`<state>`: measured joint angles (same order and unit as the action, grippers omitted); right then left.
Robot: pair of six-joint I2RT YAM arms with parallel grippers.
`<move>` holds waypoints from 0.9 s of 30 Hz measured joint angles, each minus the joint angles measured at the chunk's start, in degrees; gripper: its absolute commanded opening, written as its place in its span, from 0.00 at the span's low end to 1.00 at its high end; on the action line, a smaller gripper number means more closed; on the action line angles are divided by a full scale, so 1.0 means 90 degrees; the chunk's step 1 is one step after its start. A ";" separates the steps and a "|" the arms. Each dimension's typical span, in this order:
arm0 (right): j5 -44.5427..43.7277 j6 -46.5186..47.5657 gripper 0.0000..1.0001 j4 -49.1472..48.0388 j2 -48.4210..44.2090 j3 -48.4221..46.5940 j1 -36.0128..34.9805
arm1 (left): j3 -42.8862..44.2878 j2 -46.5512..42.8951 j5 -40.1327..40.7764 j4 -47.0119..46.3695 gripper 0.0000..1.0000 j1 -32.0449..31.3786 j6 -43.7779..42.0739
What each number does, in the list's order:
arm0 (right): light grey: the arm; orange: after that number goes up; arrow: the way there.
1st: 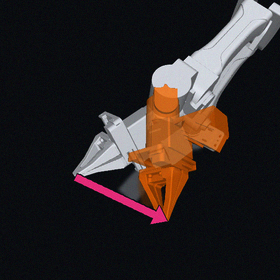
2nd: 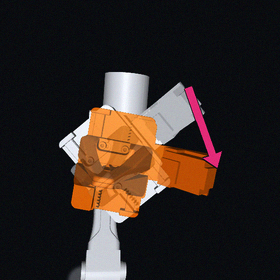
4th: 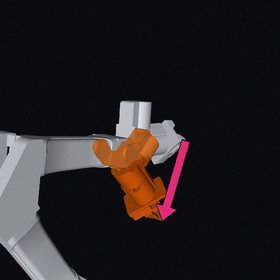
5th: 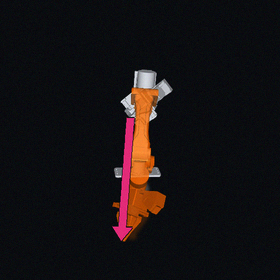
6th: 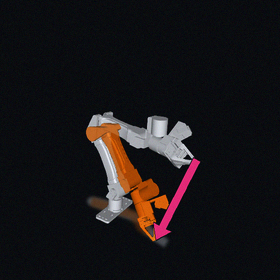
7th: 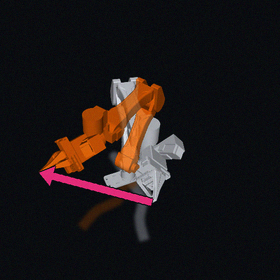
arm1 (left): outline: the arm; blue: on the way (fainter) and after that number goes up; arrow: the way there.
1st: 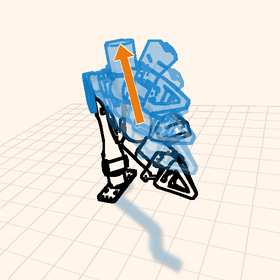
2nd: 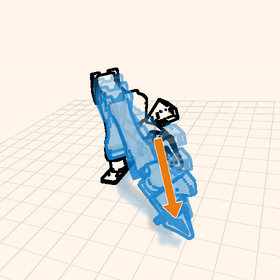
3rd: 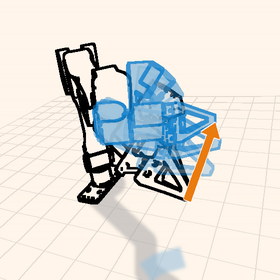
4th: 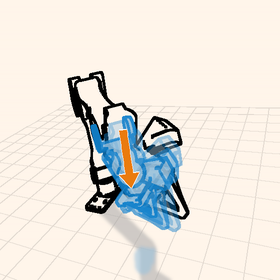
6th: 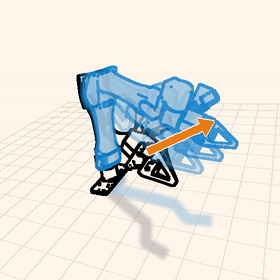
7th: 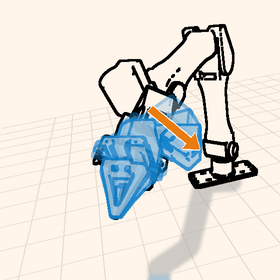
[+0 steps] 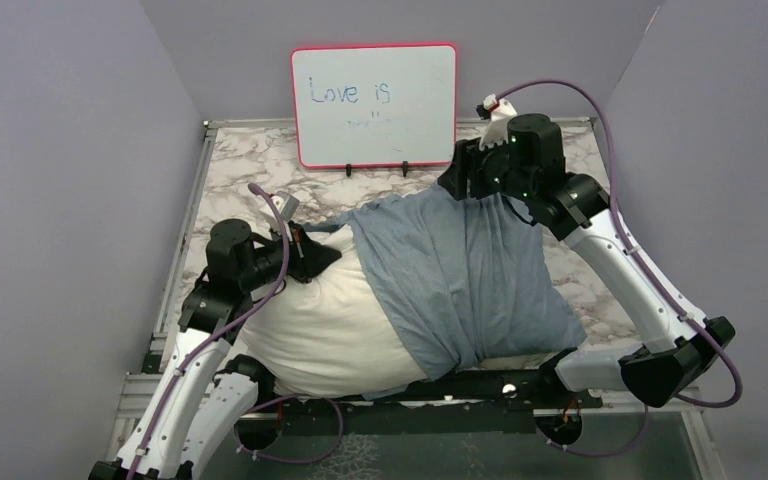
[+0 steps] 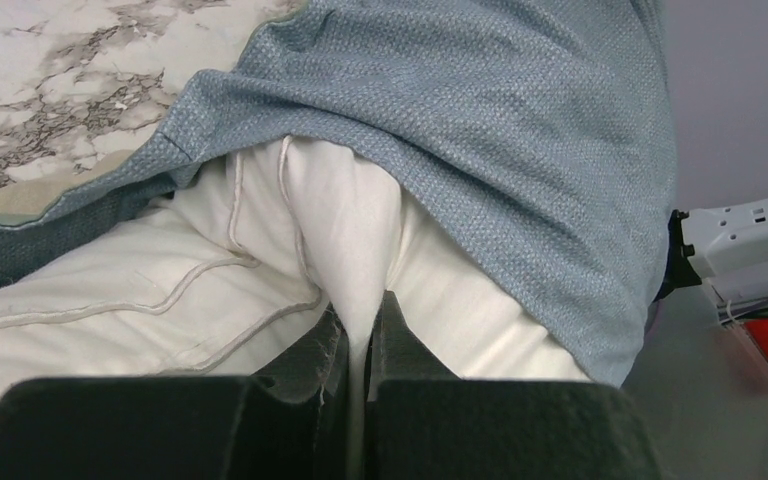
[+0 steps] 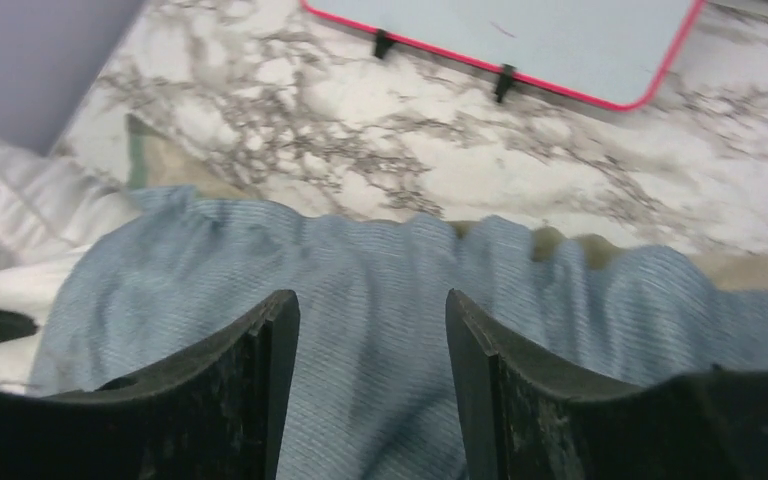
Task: Remove the pillowcase from the pillow
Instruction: Remove the pillow from the pillowcase.
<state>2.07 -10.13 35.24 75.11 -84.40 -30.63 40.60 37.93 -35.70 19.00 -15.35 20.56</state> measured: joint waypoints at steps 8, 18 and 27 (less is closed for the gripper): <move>0.1435 -0.0236 0.71 -0.0243 0.0733 0.0299 -0.0126 | 0.0053 0.0017 0.0005 0.0068 0.00 -0.0005 0.0012; -0.0148 -0.0304 0.01 -0.0311 0.0712 0.1027 -0.0260 | 0.0053 0.0085 0.0041 0.0095 0.00 -0.0005 0.0034; -0.2152 -0.0367 0.04 -0.0257 0.0206 0.1090 -0.0192 | 0.0058 0.0073 0.0049 0.0119 0.00 -0.0017 0.0039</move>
<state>-17.30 -13.43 32.93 76.97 -74.59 -32.36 41.12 38.59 -35.27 20.08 -15.51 20.91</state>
